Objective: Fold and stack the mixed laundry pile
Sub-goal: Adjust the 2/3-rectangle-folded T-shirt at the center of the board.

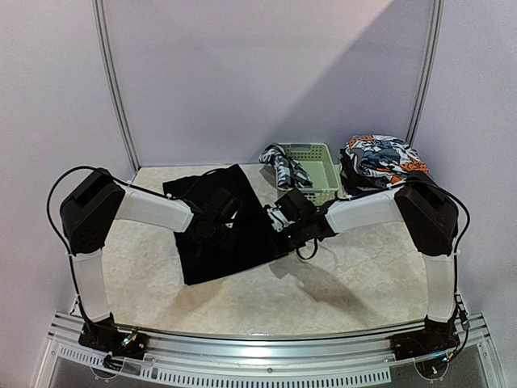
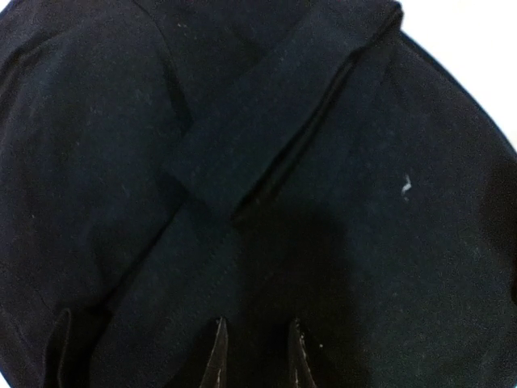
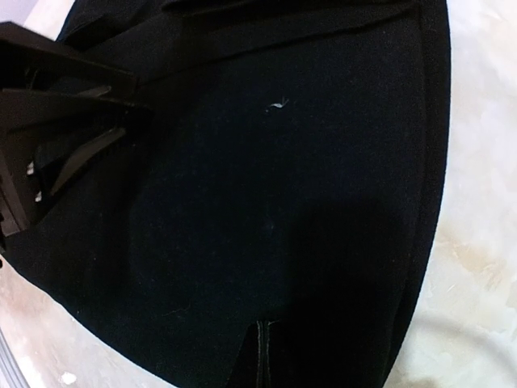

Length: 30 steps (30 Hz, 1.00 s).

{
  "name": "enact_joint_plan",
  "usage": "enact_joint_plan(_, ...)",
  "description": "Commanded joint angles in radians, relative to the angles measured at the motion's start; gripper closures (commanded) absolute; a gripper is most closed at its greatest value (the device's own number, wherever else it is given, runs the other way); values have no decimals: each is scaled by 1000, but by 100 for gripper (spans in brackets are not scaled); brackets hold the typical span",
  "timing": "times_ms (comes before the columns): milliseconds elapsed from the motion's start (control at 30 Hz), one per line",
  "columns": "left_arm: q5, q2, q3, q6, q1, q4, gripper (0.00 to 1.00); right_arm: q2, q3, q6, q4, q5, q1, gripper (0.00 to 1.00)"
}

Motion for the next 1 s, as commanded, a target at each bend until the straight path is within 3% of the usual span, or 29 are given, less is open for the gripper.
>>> enact_joint_plan(0, -38, 38, 35, 29, 25, -42, 73, 36, -29, -18, -37, 30, -5, 100)
enact_joint_plan(367, -67, 66, 74, 73, 97, -60, 74, 46, -38, -27, -60, 35, -4, 100)
enact_joint_plan(733, -85, 170, 258, 141, 237, -122, 74, 43, -37, -35, -76, 24, -4, 100)
enact_joint_plan(967, -115, 139, 291, 174, 266, -164, 73, 41, -40, -38, -89, 26, -4, 100)
